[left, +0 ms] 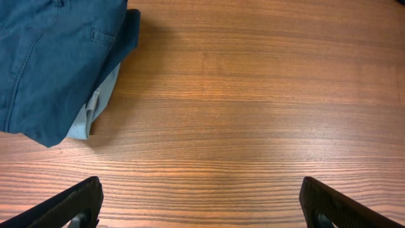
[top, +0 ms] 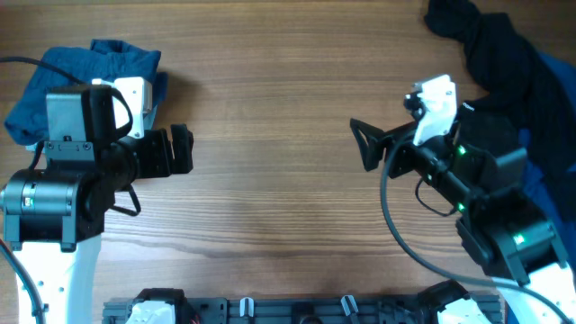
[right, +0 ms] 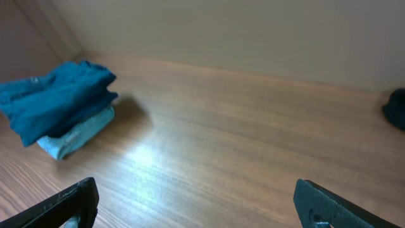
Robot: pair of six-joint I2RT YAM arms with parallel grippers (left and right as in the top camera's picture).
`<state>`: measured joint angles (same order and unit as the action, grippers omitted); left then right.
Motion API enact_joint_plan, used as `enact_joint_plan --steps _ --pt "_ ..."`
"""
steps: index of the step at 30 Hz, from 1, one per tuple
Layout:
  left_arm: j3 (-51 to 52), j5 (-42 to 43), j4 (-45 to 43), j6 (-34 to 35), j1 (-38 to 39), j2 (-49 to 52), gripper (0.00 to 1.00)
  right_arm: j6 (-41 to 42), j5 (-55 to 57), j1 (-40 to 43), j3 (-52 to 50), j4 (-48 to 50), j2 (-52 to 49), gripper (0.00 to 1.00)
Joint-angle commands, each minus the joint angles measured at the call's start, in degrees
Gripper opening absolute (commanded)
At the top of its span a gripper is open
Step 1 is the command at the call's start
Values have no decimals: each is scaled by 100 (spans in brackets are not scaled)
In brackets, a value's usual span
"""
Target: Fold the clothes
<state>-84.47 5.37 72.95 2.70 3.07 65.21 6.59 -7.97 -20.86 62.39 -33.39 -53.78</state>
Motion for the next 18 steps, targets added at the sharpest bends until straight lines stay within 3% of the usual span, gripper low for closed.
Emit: enact_joint_plan --steps 1,5,9,12,18 --pt "13 -96 -17 76 37 17 100 278 -470 -9 37 107 -210 100" --pt "13 -96 -20 76 37 17 100 1231 -597 -9 37 81 -225 100" --pt "13 -96 -17 76 37 15 100 1080 -42 -7 37 385 -210 100" --pt "13 -96 -17 76 37 17 100 245 -24 -7 39 678 90 100" --pt "13 -96 -17 76 35 17 100 103 1196 -9 -90 -404 1399 100"
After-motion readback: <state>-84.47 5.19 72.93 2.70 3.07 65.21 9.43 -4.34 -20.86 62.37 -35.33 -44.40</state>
